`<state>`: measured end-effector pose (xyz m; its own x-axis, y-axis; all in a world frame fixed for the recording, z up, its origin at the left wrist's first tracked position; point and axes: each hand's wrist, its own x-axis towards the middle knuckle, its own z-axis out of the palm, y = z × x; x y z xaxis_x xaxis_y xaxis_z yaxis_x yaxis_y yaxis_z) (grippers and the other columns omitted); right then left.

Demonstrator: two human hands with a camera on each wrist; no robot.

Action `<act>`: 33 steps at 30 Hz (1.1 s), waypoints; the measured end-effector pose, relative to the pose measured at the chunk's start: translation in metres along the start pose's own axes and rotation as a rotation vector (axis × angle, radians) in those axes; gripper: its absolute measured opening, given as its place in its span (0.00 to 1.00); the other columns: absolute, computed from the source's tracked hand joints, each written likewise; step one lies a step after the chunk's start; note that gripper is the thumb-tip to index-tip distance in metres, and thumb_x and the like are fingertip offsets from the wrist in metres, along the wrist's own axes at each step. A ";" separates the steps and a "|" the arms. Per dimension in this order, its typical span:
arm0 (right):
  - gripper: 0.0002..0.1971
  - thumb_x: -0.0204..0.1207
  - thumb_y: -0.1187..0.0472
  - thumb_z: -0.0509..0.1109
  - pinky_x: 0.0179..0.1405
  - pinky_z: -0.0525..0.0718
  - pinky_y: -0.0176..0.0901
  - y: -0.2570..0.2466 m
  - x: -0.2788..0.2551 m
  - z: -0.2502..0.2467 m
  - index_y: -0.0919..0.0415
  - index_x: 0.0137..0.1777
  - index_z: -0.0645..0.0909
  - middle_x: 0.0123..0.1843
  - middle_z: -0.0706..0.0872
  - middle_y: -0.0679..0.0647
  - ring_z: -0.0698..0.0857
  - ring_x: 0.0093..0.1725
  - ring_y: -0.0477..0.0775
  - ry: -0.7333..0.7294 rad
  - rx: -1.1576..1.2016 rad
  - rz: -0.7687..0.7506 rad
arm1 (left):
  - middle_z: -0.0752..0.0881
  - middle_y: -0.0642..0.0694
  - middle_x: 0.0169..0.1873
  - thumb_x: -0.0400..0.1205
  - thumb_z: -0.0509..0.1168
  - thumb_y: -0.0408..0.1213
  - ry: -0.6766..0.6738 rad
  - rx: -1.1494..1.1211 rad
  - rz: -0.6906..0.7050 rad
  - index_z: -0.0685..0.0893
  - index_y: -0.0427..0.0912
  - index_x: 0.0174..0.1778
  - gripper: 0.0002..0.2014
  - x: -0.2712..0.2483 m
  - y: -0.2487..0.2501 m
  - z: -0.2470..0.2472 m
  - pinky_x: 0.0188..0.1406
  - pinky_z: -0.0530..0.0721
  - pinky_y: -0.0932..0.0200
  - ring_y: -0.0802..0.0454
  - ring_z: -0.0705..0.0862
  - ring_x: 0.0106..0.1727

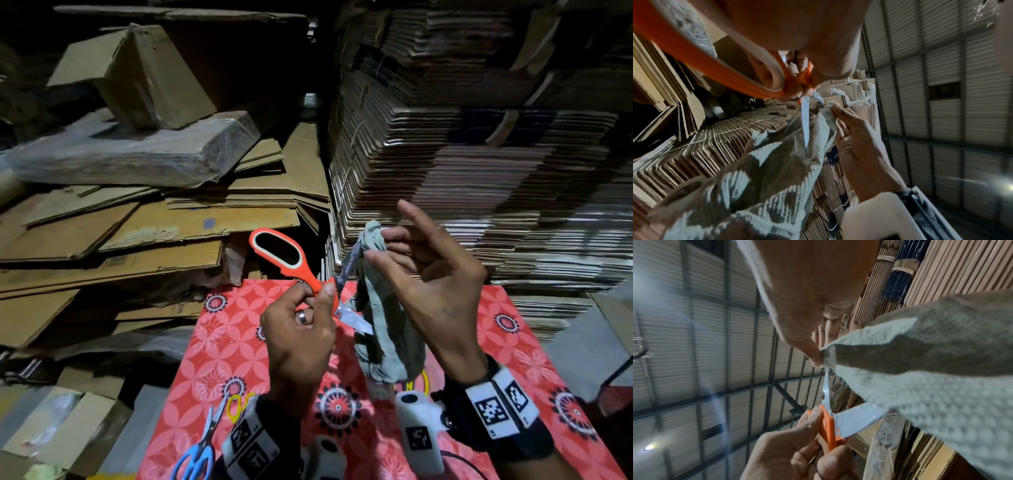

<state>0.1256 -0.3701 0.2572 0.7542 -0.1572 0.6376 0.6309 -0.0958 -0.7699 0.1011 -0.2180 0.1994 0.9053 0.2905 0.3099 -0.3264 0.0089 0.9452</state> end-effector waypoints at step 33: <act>0.26 0.73 0.73 0.83 0.46 0.89 0.37 0.013 -0.012 0.006 0.52 0.67 0.84 0.49 0.93 0.53 0.94 0.45 0.52 -0.141 0.018 0.215 | 0.64 0.49 0.20 0.83 0.71 0.46 0.014 0.211 0.076 0.72 0.40 0.29 0.22 -0.005 -0.009 -0.001 0.20 0.59 0.53 0.55 0.63 0.21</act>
<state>0.1260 -0.3636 0.2403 0.8887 -0.0338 0.4573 0.4551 -0.0577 -0.8886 0.0996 -0.2184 0.1890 0.8759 0.2959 0.3811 -0.3284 -0.2133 0.9202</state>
